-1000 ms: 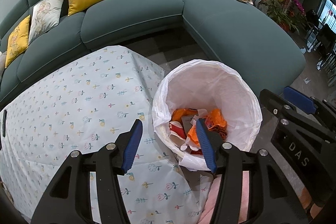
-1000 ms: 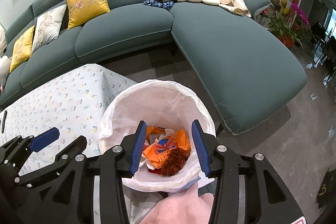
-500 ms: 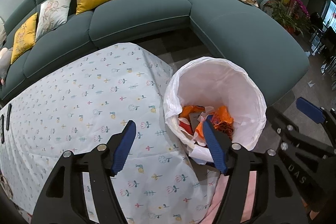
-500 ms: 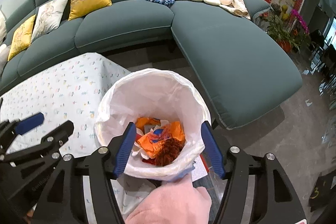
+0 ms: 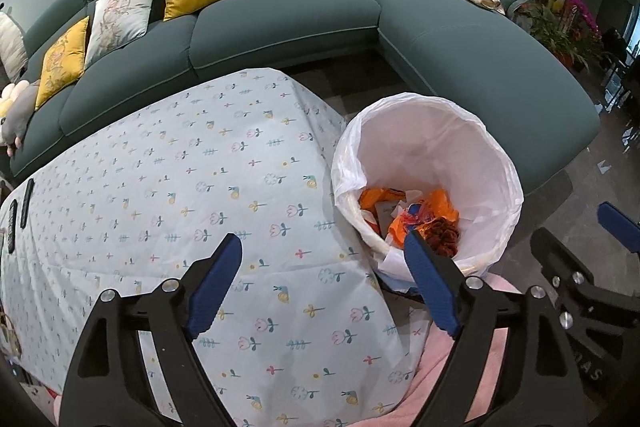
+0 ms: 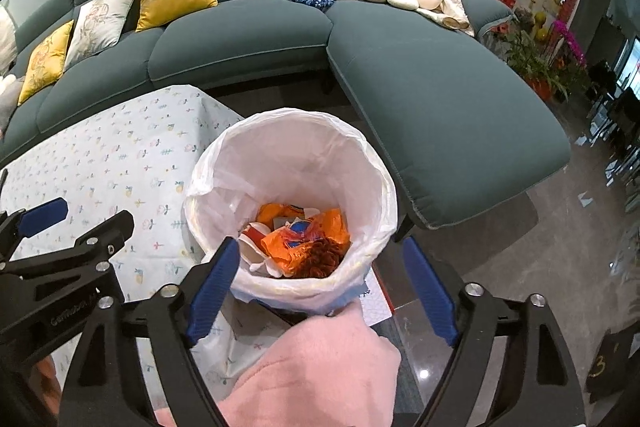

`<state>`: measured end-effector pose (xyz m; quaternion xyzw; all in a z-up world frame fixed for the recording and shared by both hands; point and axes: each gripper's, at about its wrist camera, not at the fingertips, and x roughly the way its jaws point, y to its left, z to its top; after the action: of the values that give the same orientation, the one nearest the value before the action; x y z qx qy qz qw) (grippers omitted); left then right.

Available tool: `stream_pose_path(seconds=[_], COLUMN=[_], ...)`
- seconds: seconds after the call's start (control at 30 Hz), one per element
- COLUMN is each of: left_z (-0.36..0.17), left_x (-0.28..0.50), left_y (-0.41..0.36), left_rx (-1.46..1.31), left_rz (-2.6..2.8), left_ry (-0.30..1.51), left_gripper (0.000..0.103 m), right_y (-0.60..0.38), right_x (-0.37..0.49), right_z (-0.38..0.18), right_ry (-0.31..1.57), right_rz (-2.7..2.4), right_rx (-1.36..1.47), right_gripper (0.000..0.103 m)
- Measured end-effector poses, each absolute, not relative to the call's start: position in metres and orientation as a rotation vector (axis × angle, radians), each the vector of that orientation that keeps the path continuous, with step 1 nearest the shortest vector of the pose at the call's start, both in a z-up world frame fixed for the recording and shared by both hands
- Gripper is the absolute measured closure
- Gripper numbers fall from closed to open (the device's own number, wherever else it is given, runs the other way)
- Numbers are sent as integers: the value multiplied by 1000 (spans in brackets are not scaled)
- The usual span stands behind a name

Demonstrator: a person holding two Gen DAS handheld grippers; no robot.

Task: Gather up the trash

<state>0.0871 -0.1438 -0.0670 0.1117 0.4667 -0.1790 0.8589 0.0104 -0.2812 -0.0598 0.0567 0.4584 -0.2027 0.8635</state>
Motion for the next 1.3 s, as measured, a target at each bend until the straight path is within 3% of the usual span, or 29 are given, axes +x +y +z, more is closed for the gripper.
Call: stream_pose_path(seconds=[0.13, 0.27, 0.4, 1.3], left_z=[-67, -68, -68, -72], left_x=[83, 81, 78, 78], left_y=[-141, -140, -140, -140], left_rx=[240, 242, 243, 243], left_rz=[-367, -363, -351, -324], left_ry=[972, 970, 963, 949], left_gripper=[23, 22, 18, 16], right_y=[-276, -276, -276, -279], right_x=[5, 3, -1, -9], right_z=[-60, -62, -64, -73], right_ry=[959, 959, 957, 975], right_rz=[-426, -426, -429, -433], right_rx=[106, 105, 113, 125], right_gripper=[18, 7, 7, 7])
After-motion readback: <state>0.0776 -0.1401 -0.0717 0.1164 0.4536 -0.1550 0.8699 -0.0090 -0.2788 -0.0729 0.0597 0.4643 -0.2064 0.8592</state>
